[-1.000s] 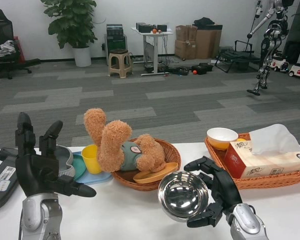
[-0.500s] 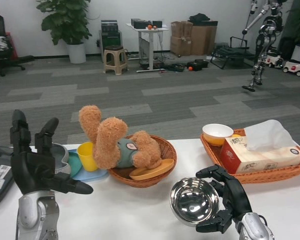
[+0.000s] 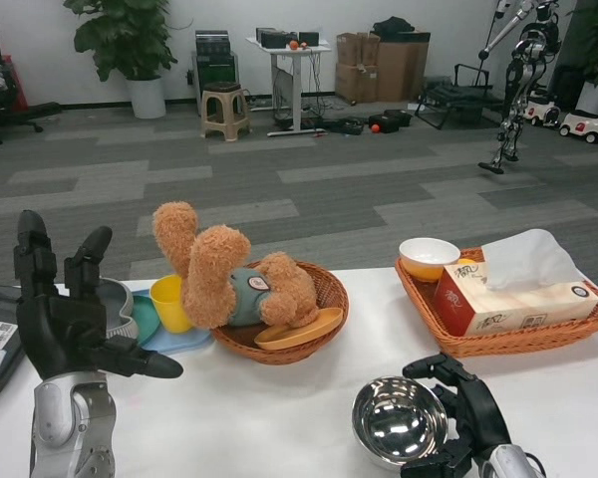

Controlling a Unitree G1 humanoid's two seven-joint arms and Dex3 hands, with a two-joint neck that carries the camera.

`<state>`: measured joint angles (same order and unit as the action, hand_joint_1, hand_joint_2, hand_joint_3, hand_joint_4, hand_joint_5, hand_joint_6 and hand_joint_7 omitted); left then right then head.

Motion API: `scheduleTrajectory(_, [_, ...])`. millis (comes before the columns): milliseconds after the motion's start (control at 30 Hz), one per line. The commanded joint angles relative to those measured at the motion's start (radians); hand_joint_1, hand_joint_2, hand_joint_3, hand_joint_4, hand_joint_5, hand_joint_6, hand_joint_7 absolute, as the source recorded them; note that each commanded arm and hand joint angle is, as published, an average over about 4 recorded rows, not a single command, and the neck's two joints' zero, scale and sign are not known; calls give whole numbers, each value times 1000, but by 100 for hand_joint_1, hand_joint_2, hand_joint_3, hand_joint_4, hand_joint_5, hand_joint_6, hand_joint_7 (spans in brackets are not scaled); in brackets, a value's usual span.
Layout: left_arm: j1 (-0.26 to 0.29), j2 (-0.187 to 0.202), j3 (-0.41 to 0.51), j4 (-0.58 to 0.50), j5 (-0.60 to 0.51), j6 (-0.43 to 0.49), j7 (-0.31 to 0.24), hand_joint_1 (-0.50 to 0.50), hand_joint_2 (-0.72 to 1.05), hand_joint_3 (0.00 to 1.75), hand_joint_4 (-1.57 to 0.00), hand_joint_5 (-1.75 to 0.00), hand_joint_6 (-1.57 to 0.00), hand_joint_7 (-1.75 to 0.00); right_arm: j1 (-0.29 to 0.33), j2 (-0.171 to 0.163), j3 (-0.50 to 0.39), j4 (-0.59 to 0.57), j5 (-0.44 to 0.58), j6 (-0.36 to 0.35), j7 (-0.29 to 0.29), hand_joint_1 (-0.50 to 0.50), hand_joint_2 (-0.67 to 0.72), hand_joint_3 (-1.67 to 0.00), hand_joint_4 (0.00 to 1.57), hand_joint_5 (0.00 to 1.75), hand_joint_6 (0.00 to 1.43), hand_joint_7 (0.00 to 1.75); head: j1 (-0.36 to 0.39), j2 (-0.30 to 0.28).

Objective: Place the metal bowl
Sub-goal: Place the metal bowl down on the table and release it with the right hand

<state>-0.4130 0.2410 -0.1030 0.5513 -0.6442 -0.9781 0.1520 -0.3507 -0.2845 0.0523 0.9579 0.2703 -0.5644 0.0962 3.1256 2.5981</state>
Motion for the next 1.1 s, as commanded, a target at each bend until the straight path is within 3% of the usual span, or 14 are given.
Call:
scheduleTrajectory(33, [-7,1,0,4,6,-7,3,-50,-55,0,-64,-92,0,0,-10,2,-5,50,-2,-27,-6,31,15,-79,157,107,101,119,-4,1])
scheduleTrajectory(267, [-2,0,-3,-3,6,-7,3,-50,-55,0,-64,-92,0,0,-25,8,3,109,-38,-50,-15,30,15,-79,157,109,100,122,-10,0])
scheduleTrajectory(500, [3,0,-6,-7,6,-7,3,-50,-55,0,-64,-92,0,0,-29,6,4,125,-87,-55,-23,33,14,-71,157,119,91,127,-13,1])
scheduleTrajectory(533, [5,0,-6,-9,6,-7,3,-50,-55,0,-64,-92,0,0,-30,5,4,129,-92,-56,-23,33,12,-73,153,126,83,133,-13,1])
scheduleTrajectory(600, [7,0,-6,-12,7,-7,3,-50,-55,0,-64,-92,0,0,-30,5,4,133,-97,-61,-24,29,6,-77,136,145,62,147,-13,1])
scheduleTrajectory(633, [9,0,-6,-13,8,-7,3,-50,-55,0,-64,-92,0,0,-30,5,4,134,-96,-62,-23,25,3,-85,116,158,44,155,-13,1])
scheduleTrajectory(700, [13,0,-6,-14,8,-7,3,-50,-55,0,-64,-92,0,0,-30,5,3,134,-95,-65,-22,18,-2,-97,83,170,21,164,-14,1])
scheduleTrajectory(733, [14,0,-6,-15,8,-7,3,-50,-55,0,-64,-92,0,0,-29,4,3,134,-95,-67,-20,11,-5,-105,59,172,9,164,-15,1])
scheduleTrajectory(833, [18,0,-4,-21,8,-7,3,-50,-55,0,-64,-92,0,0,-28,1,2,131,-87,-71,-9,-4,-10,-111,17,160,0,150,-13,3])
scheduleTrajectory(900, [19,0,-4,-22,8,-7,3,-50,-55,0,-64,-92,0,0,-26,-2,0,127,-79,-70,6,-8,-13,-111,4,143,0,129,-9,4])
scheduleTrajectory(967, [19,0,-5,-23,8,-8,2,-50,-55,0,-64,-92,0,0,-24,-6,0,122,-65,-69,23,-11,-15,-105,0,112,0,101,-9,3])
scheduleTrajectory(1100, [19,0,-7,-24,8,-8,3,-50,-55,0,-64,-92,0,0,-24,-9,3,116,-25,-66,55,-22,-5,-83,0,48,0,70,-16,0])
